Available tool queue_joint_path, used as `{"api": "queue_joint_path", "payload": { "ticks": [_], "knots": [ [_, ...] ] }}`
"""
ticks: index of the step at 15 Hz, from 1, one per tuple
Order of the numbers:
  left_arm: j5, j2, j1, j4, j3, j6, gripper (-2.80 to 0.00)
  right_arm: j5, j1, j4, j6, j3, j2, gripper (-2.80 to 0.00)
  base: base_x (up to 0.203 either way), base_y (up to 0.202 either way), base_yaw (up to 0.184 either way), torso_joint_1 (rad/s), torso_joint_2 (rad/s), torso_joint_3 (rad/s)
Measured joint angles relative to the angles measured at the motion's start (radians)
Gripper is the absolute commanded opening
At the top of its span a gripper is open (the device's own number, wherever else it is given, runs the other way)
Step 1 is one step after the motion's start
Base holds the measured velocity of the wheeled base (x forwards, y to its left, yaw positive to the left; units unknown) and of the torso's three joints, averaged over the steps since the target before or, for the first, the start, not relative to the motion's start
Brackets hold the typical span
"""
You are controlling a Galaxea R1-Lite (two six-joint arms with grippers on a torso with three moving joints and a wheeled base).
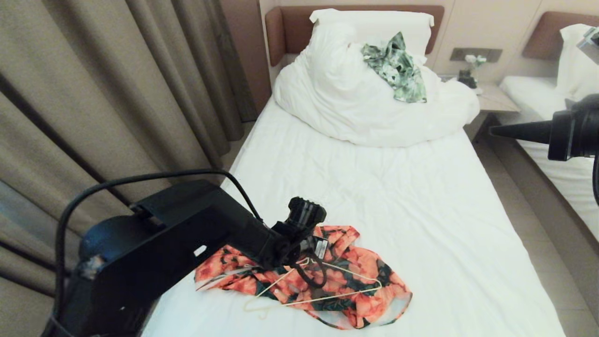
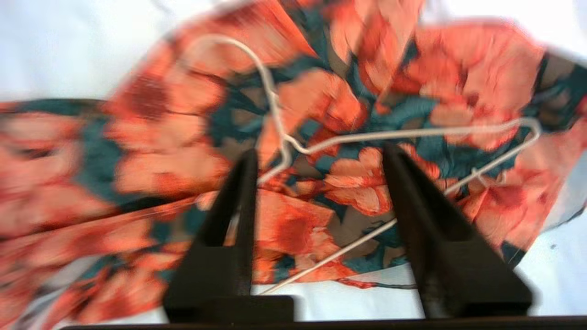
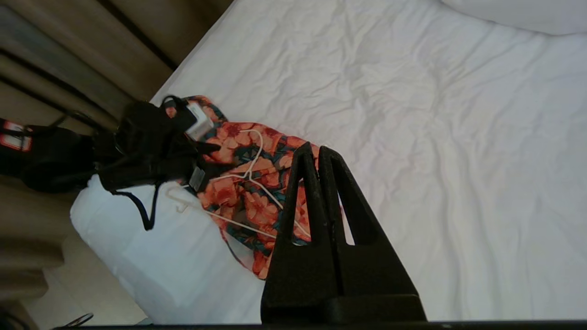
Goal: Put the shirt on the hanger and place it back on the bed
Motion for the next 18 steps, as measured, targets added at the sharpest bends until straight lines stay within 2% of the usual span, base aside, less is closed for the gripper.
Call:
{"api": "queue_joint_path", "payload": {
  "ticks": [3,7,11,12,16,18],
  "knots": [
    [0.058,-0.158,-0.002,-0.057,0.154,-0.008,-2.8,-0.009,0.073,0.0,0.003,0.045,-0.01,-2.8,0.0,0.0,0.0,0.0,0.0,0.0],
    [0.125,-0.463,0.034,-0.089,0.348,-0.017,-2.8,-0.018,0.13,-0.006,0.015,0.215,-0.044,-2.8,0.0,0.0,0.0,0.0,0.0,0.0],
    [0.275,-0.812,0.102,-0.096,0.474,-0.011,-2.8,-0.041,0.141,-0.008,0.116,0.378,-0.165,-2.8,0.0,0.0,0.0,0.0,0.0,0.0],
    [0.302,-0.902,0.139,-0.091,0.493,-0.003,-2.8,-0.05,0.144,-0.006,0.135,0.405,-0.207,-2.8,0.0,0.0,0.0,0.0,0.0,0.0],
    [0.344,-1.28,0.407,-0.031,0.539,0.046,-2.8,-0.103,0.147,0.03,0.163,0.495,-0.412,-2.8,0.0,0.0,0.0,0.0,0.0,0.0],
    [0.355,-1.44,0.478,0.024,0.56,0.057,-2.8,-0.136,0.148,0.082,0.185,0.51,-0.507,-2.8,0.0,0.0,0.0,0.001,0.02,0.002]
  ]
}}
